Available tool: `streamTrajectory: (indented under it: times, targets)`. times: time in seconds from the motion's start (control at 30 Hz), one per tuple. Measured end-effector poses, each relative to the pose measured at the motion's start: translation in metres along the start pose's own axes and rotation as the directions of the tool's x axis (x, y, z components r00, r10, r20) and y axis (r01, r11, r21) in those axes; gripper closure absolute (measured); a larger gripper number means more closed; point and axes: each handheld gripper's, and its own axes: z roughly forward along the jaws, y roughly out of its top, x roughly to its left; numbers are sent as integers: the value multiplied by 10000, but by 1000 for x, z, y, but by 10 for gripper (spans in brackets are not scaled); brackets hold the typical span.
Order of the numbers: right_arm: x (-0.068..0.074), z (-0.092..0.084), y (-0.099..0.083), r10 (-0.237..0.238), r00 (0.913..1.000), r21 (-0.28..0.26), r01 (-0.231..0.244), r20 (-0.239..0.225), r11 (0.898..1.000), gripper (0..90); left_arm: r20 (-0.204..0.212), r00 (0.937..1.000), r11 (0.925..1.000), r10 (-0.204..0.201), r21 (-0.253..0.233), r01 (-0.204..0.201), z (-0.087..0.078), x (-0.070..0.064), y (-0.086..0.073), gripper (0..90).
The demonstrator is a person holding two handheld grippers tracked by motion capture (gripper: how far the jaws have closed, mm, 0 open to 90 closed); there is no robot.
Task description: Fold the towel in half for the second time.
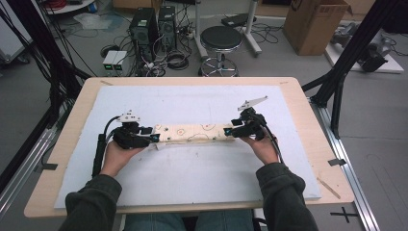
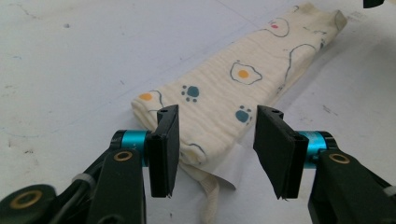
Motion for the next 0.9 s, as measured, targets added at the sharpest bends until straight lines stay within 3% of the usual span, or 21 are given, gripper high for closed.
streamTrajectory:
  times: [0.43,0.9]
  targets:
    - [5,-13,0,50,9997,-341,-42,226,9994,392,124,9999,9994,111,-322,-107,-13,-9,3,451]
    - [6,-15,0,241,9995,-491,-231,194,9985,283,82,9998,9990,172,-403,-169,-18,-13,4,407]
